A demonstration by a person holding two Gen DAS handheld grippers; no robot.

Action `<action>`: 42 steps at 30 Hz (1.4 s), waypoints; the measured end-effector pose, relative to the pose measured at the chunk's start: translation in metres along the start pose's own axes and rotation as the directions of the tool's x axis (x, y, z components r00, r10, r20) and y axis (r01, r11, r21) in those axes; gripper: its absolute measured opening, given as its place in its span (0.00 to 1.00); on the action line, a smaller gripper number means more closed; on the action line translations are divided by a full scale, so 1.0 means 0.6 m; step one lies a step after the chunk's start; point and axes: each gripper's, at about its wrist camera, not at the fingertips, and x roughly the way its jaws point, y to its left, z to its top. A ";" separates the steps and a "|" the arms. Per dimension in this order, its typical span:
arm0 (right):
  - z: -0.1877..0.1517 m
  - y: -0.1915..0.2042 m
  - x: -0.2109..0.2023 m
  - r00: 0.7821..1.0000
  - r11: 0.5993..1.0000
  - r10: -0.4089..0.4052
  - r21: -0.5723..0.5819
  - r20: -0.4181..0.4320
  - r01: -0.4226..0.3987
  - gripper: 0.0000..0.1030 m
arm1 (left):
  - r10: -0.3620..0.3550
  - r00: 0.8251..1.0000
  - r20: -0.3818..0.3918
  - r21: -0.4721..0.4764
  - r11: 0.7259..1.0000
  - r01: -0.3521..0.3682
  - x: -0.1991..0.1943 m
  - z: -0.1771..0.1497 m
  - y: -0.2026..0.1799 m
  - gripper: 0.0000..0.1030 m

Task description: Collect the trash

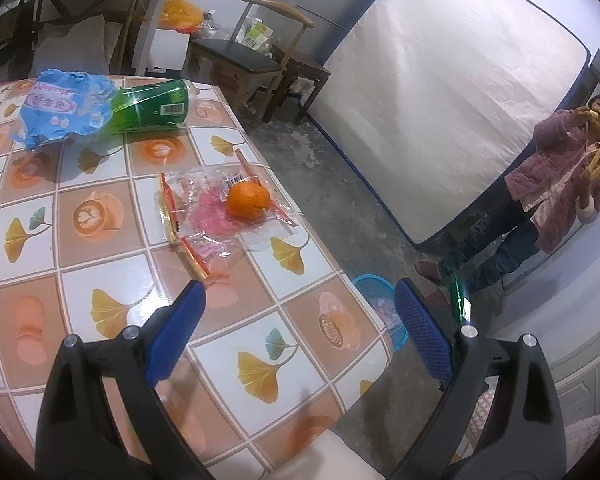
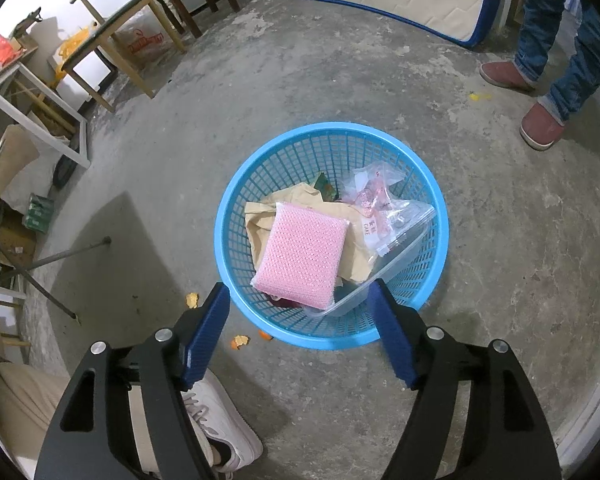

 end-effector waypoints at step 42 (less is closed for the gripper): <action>0.076 -0.008 0.306 0.961 0.991 -0.122 -0.086 -0.248 0.104 0.38 | 0.170 0.985 -0.018 -0.058 0.984 -0.171 0.024 0.022 0.043 0.91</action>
